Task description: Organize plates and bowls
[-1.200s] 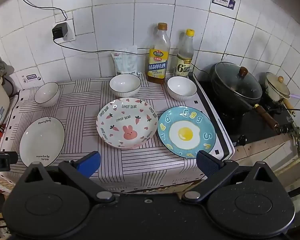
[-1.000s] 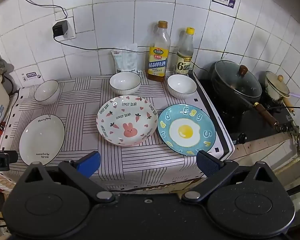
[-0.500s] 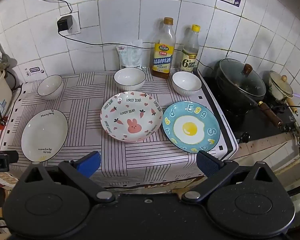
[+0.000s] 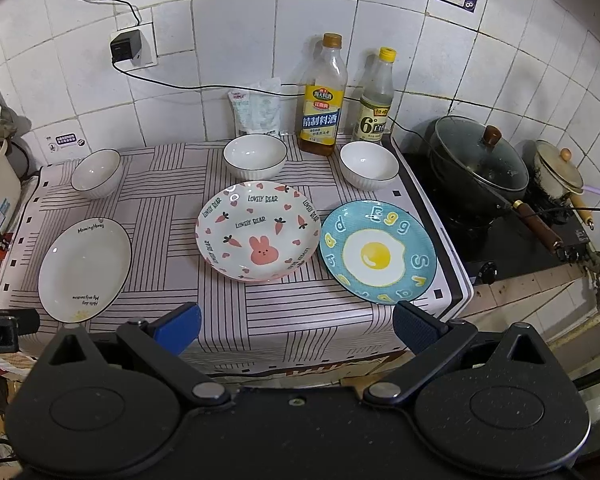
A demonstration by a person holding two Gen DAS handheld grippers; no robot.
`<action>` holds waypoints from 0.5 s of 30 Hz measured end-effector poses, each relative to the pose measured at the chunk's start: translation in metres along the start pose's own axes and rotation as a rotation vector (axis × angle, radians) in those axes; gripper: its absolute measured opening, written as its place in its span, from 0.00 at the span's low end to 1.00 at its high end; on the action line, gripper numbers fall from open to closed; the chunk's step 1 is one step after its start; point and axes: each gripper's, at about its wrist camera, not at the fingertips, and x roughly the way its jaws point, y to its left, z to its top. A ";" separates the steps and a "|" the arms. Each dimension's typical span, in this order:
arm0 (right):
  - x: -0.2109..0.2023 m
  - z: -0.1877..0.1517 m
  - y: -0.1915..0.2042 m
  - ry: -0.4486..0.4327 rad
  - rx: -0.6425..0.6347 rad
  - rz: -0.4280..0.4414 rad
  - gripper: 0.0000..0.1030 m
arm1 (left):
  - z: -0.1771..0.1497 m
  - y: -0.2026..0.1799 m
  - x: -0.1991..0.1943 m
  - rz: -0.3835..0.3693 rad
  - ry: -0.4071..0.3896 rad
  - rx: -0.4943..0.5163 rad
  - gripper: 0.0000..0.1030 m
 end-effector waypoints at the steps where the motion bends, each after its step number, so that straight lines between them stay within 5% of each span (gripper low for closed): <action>1: 0.000 0.000 0.000 0.000 0.001 -0.001 1.00 | 0.000 0.000 0.000 -0.001 -0.001 -0.001 0.96; 15: 0.002 -0.002 -0.006 -0.034 0.011 -0.004 1.00 | 0.001 -0.002 0.002 -0.007 -0.046 0.001 0.96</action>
